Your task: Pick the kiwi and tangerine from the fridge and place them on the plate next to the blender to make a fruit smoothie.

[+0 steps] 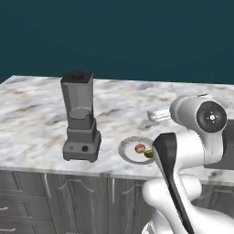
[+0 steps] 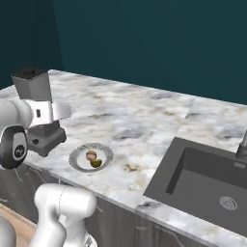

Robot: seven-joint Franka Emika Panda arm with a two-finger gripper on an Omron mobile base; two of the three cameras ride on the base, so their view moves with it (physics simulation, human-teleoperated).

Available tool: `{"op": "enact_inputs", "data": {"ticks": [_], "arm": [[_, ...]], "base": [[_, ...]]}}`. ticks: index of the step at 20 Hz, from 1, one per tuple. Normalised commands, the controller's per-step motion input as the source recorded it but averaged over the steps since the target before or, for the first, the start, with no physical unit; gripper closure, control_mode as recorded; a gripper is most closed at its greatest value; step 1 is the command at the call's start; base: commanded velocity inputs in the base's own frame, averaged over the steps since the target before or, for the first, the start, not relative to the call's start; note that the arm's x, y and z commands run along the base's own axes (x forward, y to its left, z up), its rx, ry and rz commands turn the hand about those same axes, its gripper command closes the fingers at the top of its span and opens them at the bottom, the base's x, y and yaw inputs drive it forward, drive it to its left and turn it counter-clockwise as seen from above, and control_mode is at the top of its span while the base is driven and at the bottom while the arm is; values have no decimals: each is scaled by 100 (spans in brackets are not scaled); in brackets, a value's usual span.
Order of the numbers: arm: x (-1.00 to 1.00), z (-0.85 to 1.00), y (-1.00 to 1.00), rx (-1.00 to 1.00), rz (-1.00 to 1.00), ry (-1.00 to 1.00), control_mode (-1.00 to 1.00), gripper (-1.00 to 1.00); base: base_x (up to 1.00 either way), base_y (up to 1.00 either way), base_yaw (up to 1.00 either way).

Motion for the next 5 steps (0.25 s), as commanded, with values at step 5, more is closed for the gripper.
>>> {"op": "enact_inputs", "data": {"ticks": [5], "arm": [[-44, 24, 8, -5, 2, -25, -100, -100]], "base": [[0, 0, 0]]}}
